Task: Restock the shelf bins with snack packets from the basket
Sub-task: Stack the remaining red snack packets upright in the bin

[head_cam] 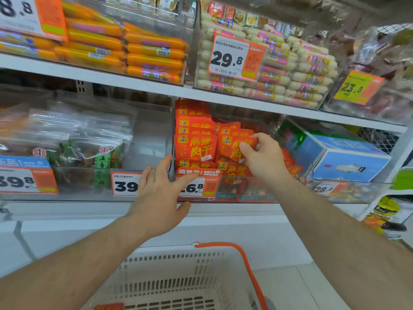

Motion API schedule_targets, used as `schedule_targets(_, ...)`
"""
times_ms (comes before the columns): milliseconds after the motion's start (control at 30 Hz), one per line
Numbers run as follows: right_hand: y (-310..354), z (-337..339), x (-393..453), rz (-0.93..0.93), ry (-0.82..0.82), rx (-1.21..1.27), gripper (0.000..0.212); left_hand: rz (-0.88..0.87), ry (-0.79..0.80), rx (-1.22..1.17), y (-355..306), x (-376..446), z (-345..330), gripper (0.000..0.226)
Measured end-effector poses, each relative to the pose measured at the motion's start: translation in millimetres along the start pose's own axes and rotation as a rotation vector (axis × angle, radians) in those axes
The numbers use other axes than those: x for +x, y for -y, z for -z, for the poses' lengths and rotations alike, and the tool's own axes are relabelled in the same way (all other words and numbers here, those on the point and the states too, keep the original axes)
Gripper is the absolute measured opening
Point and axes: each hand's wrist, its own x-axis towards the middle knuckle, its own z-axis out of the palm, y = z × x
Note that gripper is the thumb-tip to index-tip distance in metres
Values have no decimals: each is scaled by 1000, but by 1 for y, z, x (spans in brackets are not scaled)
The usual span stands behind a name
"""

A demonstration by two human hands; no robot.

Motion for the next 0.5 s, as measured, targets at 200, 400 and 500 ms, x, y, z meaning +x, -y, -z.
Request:
schedule_targets(200, 2, -1, 2, -25, 30, -70, 12, -8, 17, -7, -2, 0, 3, 65)
schedule_targets(400, 6, 0, 0, -51, 76, -48, 10, 11, 39, -37, -3, -1, 2, 65)
schedule_targets(500, 7, 2, -4, -88, 8, 14, 26, -114, -126, -39, 0, -6, -1, 62)
